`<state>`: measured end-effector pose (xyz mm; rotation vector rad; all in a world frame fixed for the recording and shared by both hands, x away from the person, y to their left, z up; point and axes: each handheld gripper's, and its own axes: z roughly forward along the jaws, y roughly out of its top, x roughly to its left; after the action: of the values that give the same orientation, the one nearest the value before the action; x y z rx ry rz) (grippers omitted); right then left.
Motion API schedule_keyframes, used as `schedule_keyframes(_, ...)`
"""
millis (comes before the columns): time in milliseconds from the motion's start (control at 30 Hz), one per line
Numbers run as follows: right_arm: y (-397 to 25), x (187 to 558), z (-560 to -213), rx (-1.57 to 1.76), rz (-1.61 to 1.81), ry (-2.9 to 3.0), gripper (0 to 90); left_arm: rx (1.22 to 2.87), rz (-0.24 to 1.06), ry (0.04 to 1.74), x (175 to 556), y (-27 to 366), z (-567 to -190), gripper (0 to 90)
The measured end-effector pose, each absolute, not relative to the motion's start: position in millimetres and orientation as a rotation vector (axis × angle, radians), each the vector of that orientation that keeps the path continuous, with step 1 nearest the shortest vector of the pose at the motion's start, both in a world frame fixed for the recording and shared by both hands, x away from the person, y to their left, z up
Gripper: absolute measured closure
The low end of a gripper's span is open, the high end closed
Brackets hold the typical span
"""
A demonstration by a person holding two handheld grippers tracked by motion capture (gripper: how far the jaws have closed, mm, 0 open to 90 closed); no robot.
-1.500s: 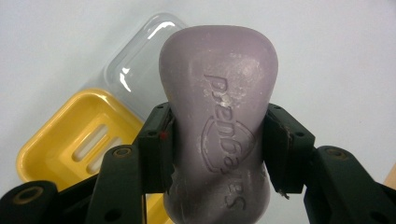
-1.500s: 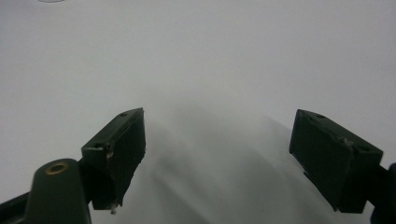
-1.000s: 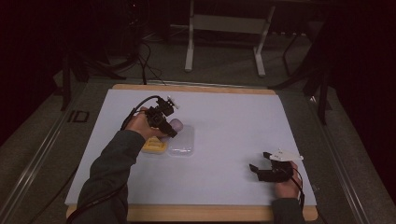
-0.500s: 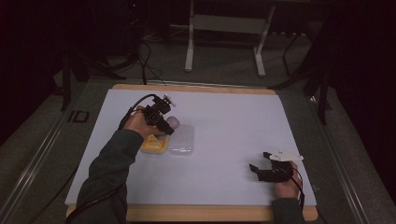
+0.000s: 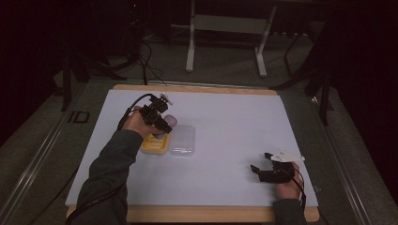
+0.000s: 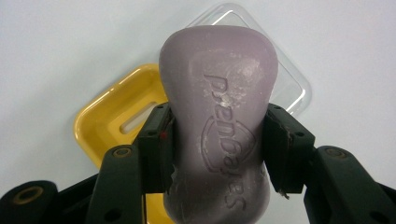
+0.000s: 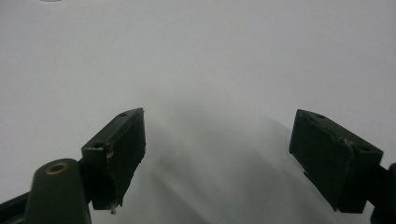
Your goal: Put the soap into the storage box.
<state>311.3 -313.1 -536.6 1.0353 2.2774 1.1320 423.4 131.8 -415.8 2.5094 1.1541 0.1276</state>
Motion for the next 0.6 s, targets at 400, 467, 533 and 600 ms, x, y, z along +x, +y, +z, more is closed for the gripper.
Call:
schedule_keyframes(400, -313, 311, -537, 1.034, 1.131, 2.276, 18.2, 2.477, 0.162, 1.237, 429, 132, -423, 50.0)
schedule_keyframes(467, -313, 311, -537, 1.034, 1.130, 2.276, 18.2, 2.470, 0.172, 1.260, 429, 133, -424, 50.0)
schedule_keyframes(533, -313, 311, -537, 1.034, 1.131, 2.275, 18.2, 2.465, 0.166, 1.276, 431, 135, -426, 50.0)
schedule_keyframes(600, -313, 311, -537, 1.034, 1.131, 2.276, 18.2, 2.468, 0.169, 1.290, 431, 135, -428, 50.0)
